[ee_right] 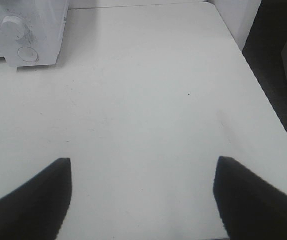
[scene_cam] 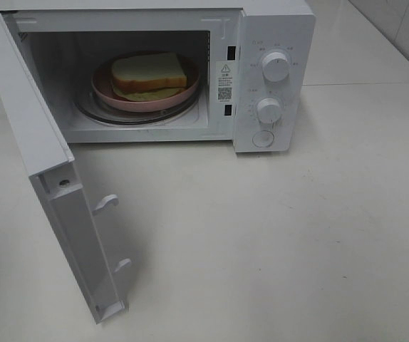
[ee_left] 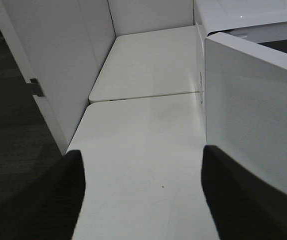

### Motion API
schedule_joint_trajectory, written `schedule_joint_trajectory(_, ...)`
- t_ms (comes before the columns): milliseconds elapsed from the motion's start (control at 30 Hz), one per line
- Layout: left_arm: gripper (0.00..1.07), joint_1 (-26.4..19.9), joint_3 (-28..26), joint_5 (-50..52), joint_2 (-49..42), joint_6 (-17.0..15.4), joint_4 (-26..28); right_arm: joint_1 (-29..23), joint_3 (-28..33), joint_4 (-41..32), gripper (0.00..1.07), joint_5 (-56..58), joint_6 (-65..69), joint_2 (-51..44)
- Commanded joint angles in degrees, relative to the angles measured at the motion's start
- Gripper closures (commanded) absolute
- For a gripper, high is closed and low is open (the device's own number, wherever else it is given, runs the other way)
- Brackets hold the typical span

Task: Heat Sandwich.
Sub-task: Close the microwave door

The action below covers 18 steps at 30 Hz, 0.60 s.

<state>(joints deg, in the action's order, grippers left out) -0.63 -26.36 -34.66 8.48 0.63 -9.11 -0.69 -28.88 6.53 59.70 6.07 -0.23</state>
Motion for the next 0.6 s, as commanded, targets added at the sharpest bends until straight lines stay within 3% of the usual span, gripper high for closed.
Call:
schedule_joint_trajectory(33, 0.57, 0.0, 2.6, 8.5, 3.7, 0.1, 1.9, 0.2, 0.0, 0.2, 0.31, -0.2, -0.3, -1.5)
schedule_joint_trajectory(233, 0.71, 0.0, 5.8, 20.1, 10.4, 0.1, 4.4, 0.2, 0.0, 0.2, 0.31, -0.2, -0.3, -1.5)
schedule_joint_trajectory(333, 0.84, 0.0, 7.6, 28.5, 16.8, 0.1, 5.2, 0.2, 0.0, 0.2, 0.31, -0.2, -0.3, -1.5)
schedule_joint_trajectory(600, 1.03, 0.1, 8.3, 40.6, 30.9, -1.2, 5.2, 0.2, 0.0, 0.2, 0.31, -0.2, -0.3, -1.5)
